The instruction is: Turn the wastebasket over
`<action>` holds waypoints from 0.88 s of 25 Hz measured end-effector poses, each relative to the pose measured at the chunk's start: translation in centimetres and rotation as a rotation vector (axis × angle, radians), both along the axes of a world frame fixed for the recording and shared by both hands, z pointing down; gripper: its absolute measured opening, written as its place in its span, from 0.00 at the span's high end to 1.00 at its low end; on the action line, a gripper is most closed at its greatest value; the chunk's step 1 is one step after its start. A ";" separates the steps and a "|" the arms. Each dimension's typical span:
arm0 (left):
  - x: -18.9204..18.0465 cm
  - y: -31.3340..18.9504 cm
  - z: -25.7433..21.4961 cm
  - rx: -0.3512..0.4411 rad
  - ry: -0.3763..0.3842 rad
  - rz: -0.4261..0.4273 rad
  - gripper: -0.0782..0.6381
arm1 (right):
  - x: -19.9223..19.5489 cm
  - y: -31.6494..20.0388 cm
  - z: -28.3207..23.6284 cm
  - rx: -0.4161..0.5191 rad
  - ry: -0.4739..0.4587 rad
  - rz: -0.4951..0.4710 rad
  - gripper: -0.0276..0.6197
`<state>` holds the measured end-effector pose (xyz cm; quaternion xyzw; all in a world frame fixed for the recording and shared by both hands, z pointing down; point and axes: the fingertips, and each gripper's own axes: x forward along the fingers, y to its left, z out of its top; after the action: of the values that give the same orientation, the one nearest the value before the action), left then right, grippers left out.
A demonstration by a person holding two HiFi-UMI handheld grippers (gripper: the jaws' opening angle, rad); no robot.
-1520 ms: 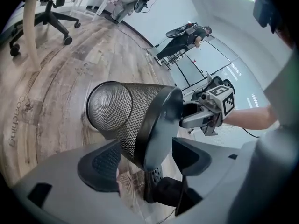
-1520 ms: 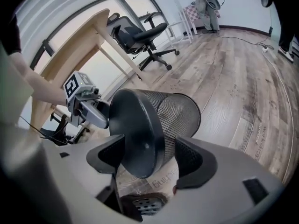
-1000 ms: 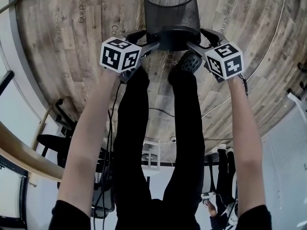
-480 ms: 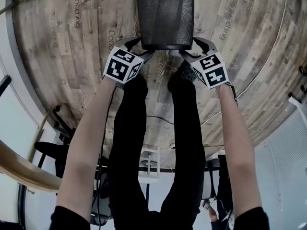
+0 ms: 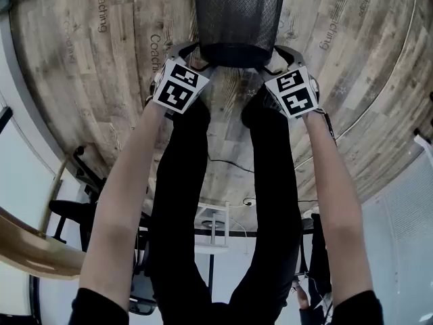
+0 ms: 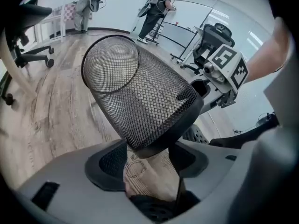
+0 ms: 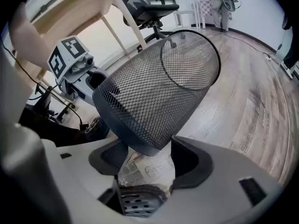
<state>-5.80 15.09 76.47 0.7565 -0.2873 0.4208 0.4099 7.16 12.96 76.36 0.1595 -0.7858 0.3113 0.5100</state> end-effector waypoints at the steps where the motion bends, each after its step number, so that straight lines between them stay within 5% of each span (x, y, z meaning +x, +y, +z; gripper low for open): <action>1: -0.1 0.1 0.2 -0.005 -0.002 -0.004 0.48 | 0.0 0.0 0.2 0.003 0.002 -0.003 0.49; 11: -0.1 -0.5 1.5 -0.026 0.006 -0.033 0.49 | -0.1 -0.5 2.1 0.002 0.041 -0.068 0.49; 22: -0.5 0.2 2.9 -0.011 0.002 0.039 0.49 | -0.3 0.5 3.5 -0.011 0.045 -0.056 0.49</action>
<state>-6.28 15.34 79.36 0.7602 -0.2697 0.4296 0.4060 6.84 13.44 79.91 0.1418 -0.7766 0.2975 0.5369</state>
